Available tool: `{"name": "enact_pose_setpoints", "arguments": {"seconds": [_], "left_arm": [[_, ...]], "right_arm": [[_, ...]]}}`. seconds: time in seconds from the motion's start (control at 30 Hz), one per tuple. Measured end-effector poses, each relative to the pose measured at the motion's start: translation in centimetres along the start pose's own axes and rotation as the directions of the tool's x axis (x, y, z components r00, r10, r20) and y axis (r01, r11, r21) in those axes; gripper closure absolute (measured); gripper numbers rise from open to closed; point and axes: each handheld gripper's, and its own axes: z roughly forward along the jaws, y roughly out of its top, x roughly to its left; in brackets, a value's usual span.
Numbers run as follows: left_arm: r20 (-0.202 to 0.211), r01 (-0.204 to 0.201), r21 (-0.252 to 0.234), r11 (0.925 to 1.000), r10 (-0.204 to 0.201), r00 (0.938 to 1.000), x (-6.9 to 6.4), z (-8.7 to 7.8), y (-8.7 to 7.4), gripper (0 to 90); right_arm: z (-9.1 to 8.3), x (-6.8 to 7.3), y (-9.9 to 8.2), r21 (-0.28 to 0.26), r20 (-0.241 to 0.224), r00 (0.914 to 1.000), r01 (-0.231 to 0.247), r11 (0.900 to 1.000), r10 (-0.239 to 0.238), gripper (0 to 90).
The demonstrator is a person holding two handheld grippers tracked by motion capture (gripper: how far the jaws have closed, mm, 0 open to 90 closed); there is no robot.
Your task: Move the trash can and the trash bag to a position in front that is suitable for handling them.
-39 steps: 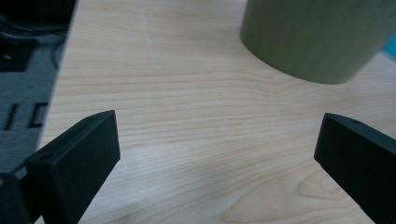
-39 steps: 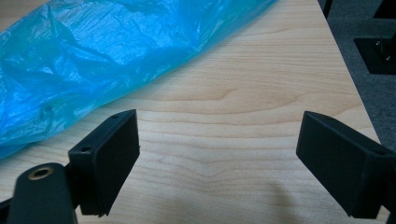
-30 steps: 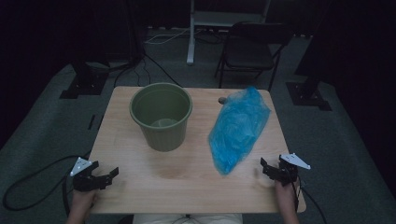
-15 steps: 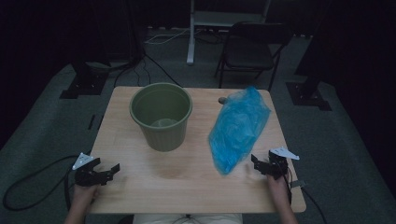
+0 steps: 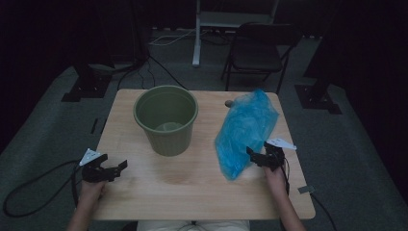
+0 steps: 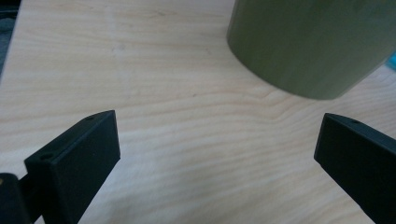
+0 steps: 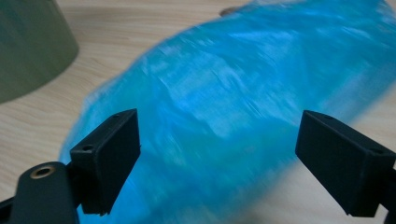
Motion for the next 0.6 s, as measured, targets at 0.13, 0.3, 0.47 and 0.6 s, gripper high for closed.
{"name": "enact_pose_setpoints", "arguments": {"seconds": [0.13,0.3,0.47,0.6], "left_arm": [[0.014,-0.015,-0.009,0.9998,0.016,0.9998,-0.2,0.8,0.6,0.8],[0.009,-0.035,-0.027,0.999,0.036,0.9993,-0.4,1.7,1.6,0.8],[0.003,-0.024,-0.037,0.999,0.024,0.9997,-0.1,2.4,2.2,0.8],[-0.021,-0.049,-0.034,0.9982,0.049,0.9986,-0.1,3.2,2.9,0.8]], "right_arm": [[1.6,1.2,1.2,-0.004,-0.013,0.9996,0.023,0.9997,-0.023,13.4],[3.7,2.5,2.7,-0.017,-0.023,0.9988,0.043,0.9989,-0.044,13.4],[5.6,3.6,3.6,-0.008,-0.046,0.9983,0.034,0.9994,-0.034,13.4],[6.8,4.4,4.2,-0.017,-0.033,0.9988,0.034,0.9993,-0.035,13.0]]}}
